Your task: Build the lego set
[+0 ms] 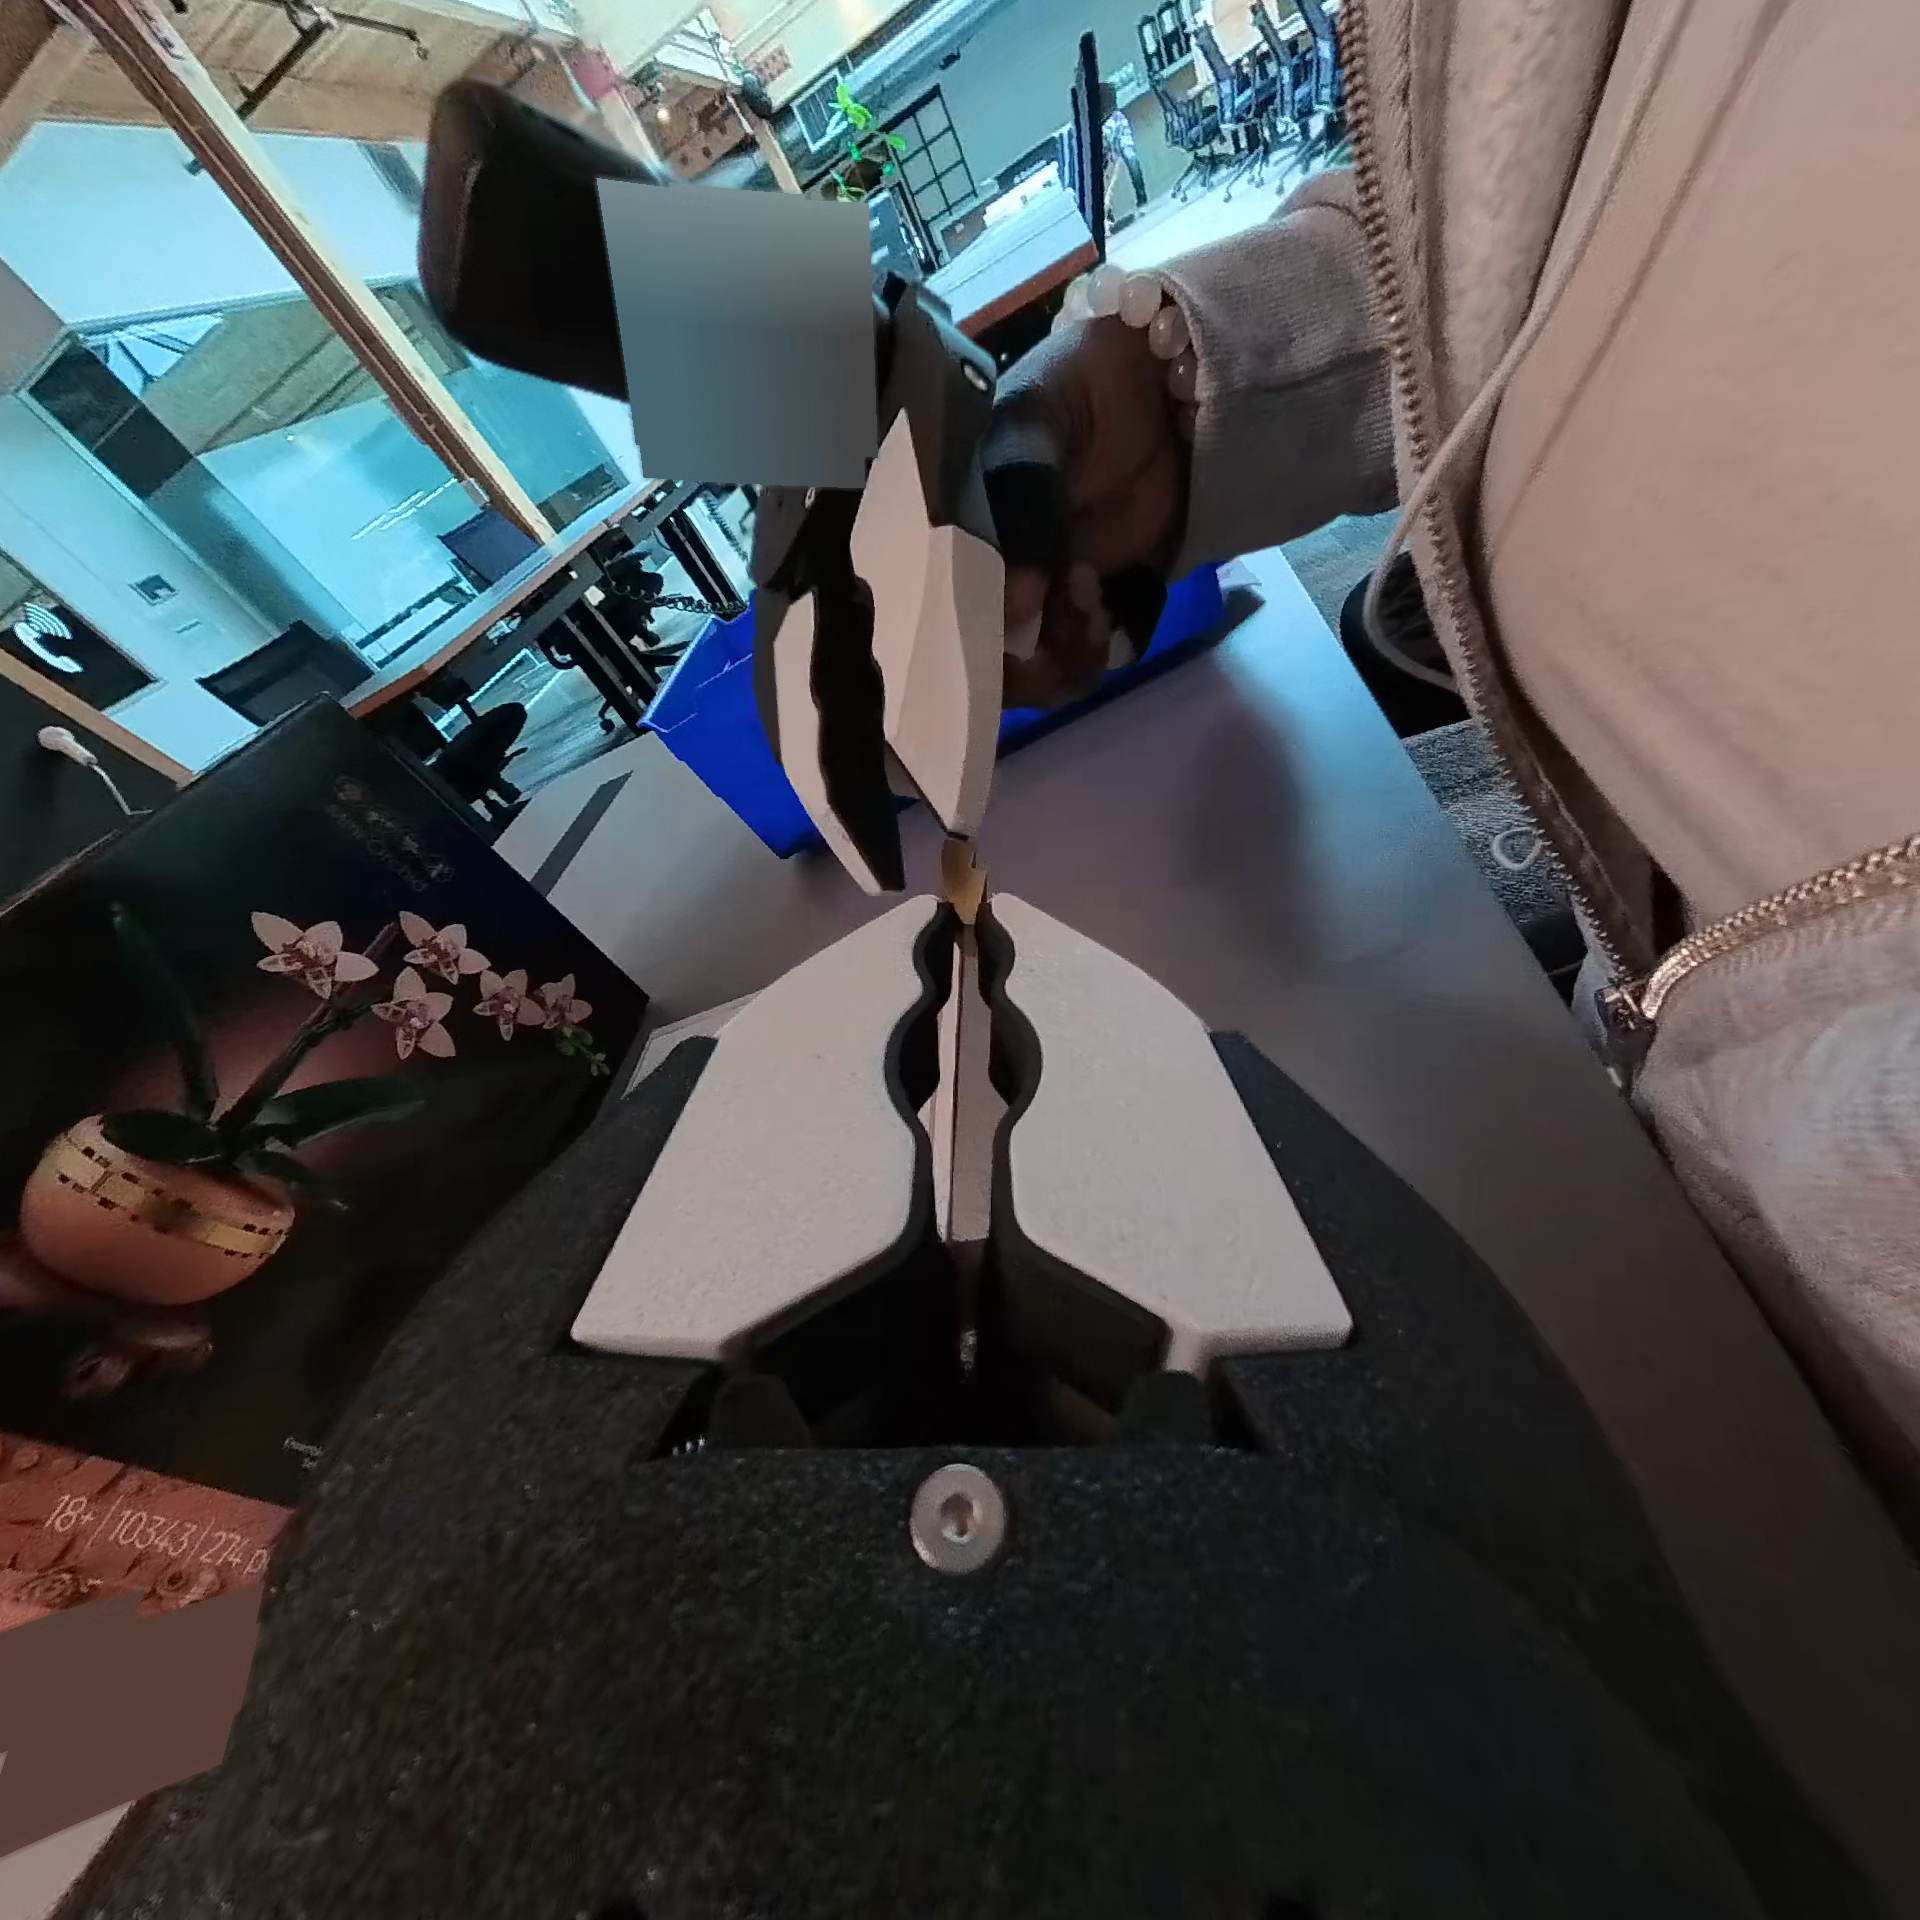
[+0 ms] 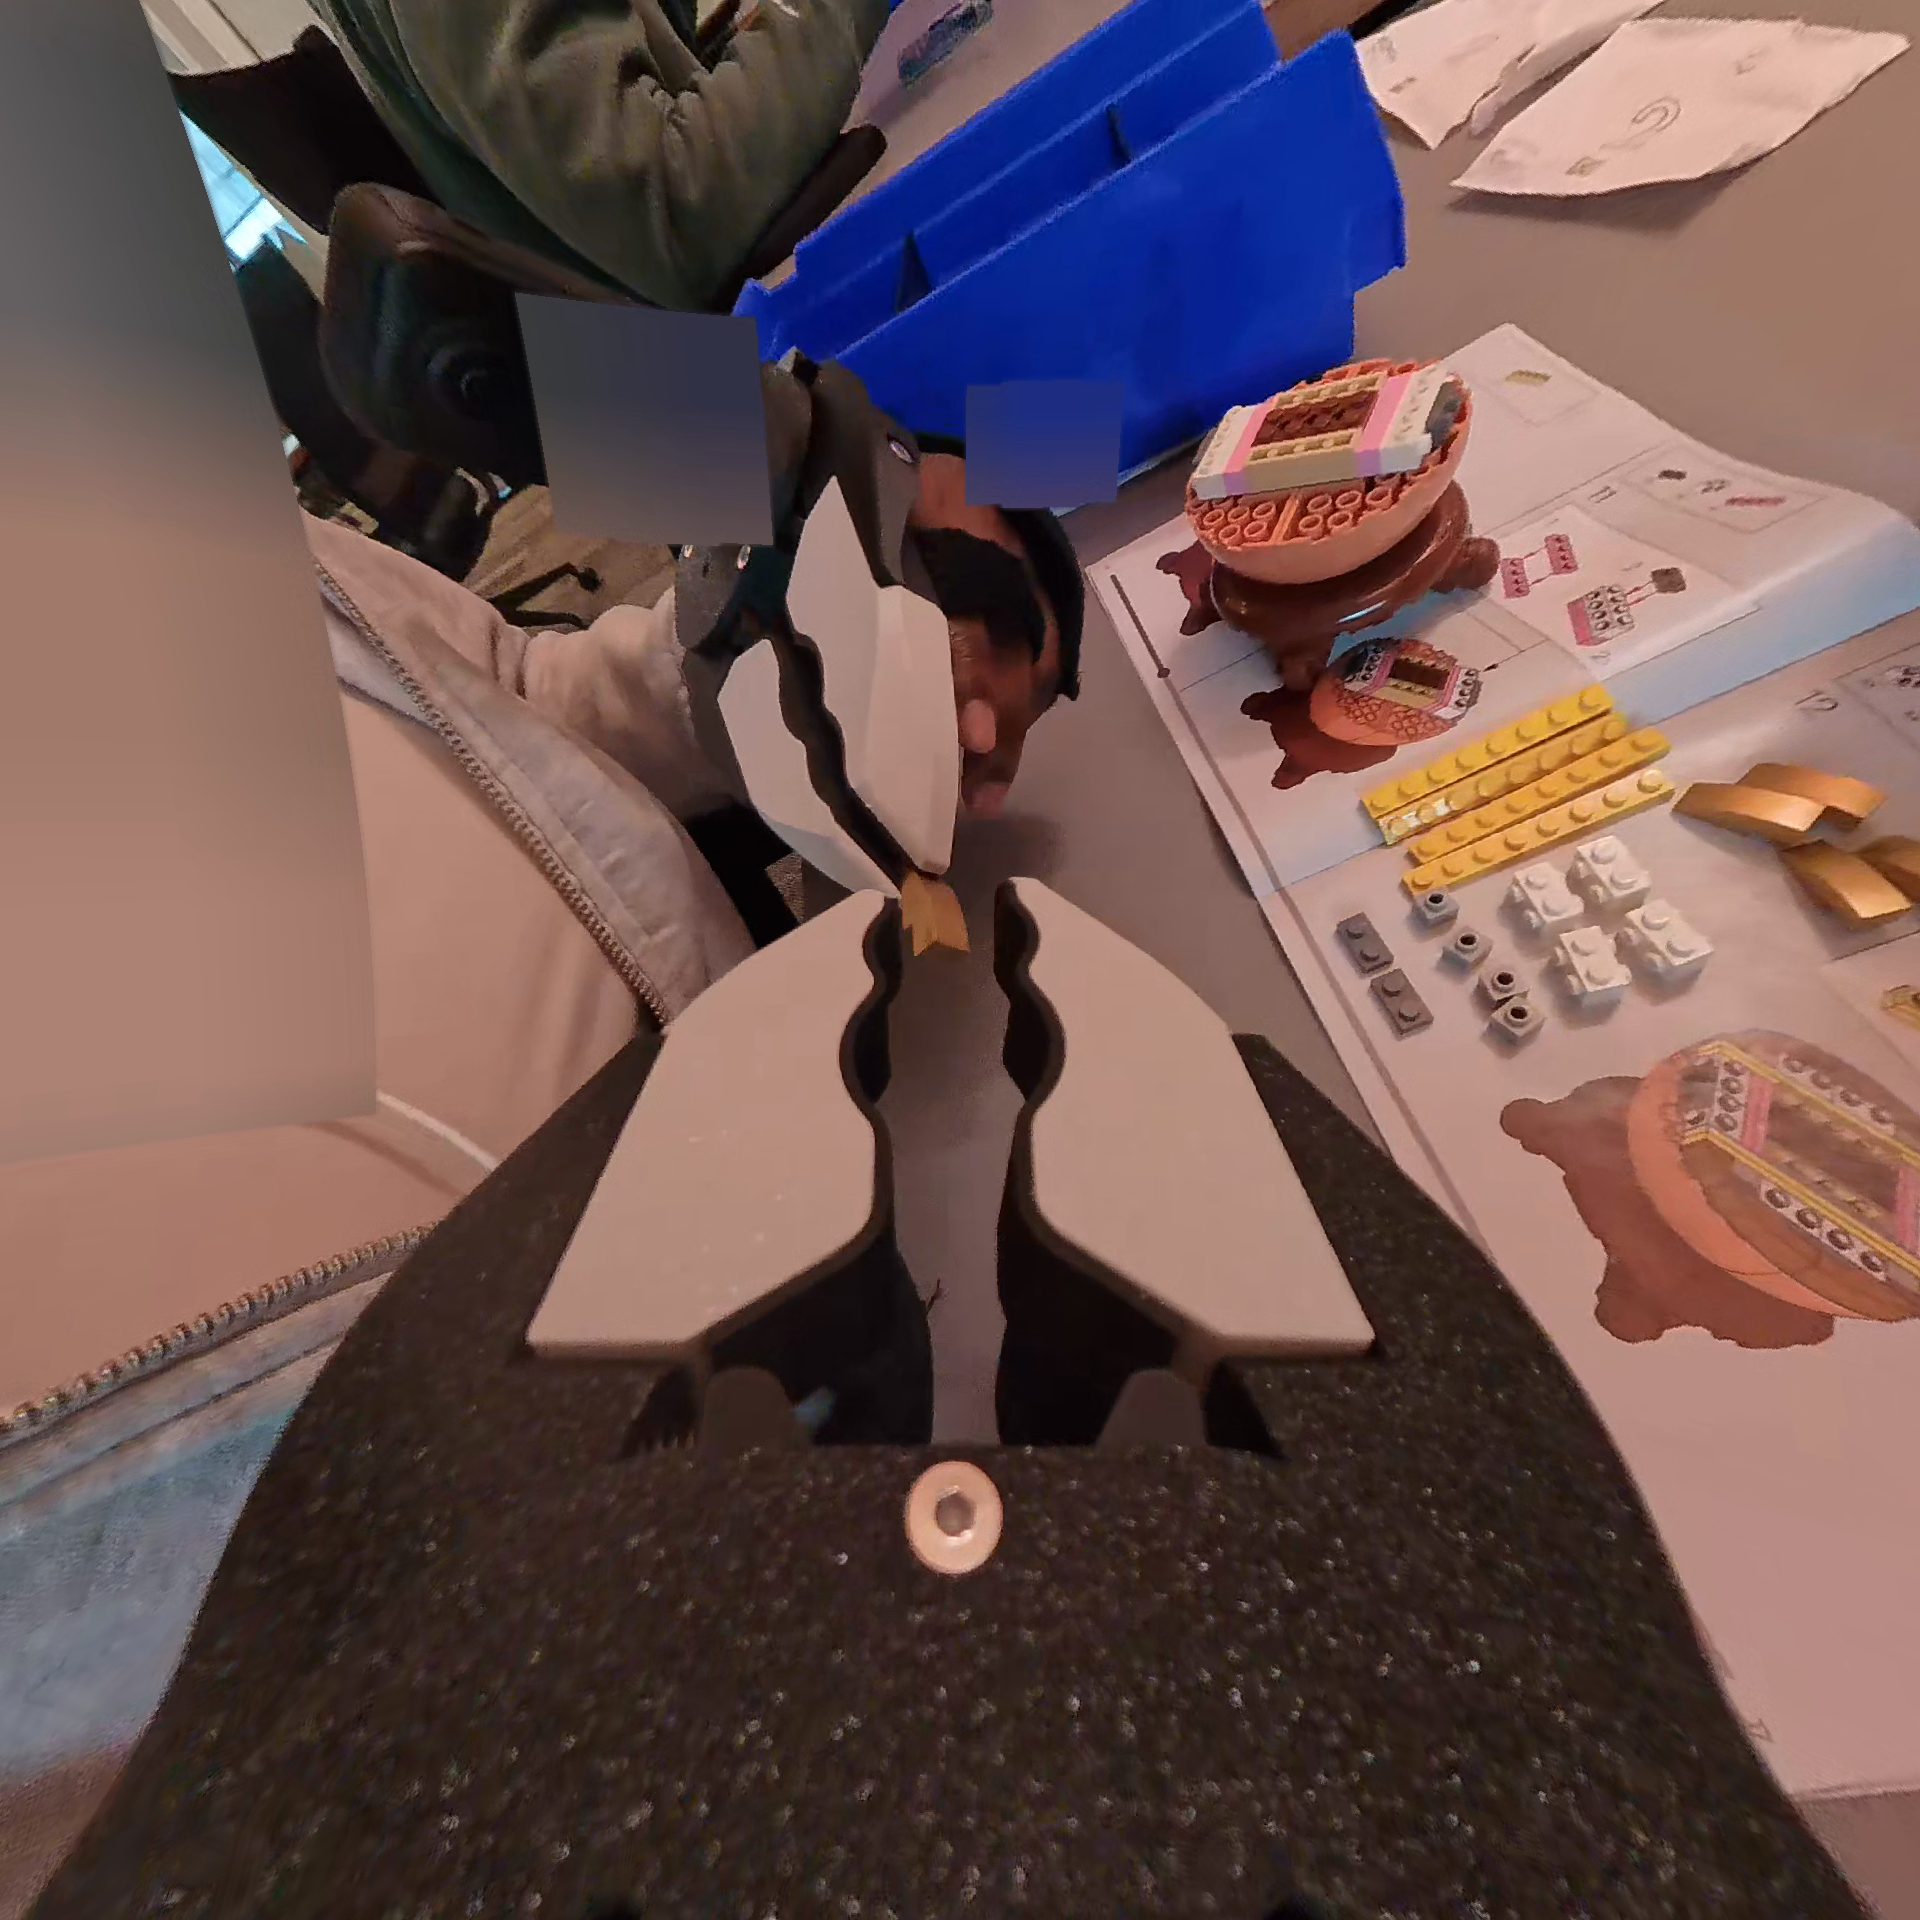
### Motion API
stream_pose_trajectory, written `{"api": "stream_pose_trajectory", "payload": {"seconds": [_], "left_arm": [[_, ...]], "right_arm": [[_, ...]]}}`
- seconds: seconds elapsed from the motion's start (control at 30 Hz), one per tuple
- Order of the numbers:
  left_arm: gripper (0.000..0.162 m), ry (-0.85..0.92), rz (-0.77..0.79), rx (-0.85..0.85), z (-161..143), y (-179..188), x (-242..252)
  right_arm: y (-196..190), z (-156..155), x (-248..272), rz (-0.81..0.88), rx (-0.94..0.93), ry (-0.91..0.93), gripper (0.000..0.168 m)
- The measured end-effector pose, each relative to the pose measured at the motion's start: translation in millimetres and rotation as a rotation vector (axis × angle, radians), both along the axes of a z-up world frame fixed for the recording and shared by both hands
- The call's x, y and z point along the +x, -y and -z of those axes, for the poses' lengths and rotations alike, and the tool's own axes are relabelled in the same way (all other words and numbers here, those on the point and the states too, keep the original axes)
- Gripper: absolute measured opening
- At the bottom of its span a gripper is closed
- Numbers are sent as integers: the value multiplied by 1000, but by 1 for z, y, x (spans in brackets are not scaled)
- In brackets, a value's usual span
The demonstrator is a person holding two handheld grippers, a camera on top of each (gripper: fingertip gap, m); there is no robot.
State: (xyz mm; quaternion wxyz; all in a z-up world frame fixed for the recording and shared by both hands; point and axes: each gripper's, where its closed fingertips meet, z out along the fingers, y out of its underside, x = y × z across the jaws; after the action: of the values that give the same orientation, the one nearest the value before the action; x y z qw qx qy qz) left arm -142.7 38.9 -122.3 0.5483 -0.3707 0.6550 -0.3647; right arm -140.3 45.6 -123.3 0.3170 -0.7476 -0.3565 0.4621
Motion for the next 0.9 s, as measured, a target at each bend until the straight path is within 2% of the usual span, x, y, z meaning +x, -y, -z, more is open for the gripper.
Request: {"api": "stream_pose_trajectory", "payload": {"seconds": [0.27,0.4,0.67,0.73,0.9], "left_arm": [[4,-19,4,-9,5,-4,4],[4,-19,-10,-40,8,-6,6],[13,62,-157,-281,3,-29,4],[5,53,-174,-325,8,-33,2],[9,-96,-267,-352,38,-43,-11]], "right_arm": [[1,8,-1,-59,-65,-12,6],[-3,10,0,-61,-40,-20,0],[-26,9,8,7,46,-36,0],[-33,16,12,26,49,-10,0],[-25,35,20,-12,62,54,2]]}}
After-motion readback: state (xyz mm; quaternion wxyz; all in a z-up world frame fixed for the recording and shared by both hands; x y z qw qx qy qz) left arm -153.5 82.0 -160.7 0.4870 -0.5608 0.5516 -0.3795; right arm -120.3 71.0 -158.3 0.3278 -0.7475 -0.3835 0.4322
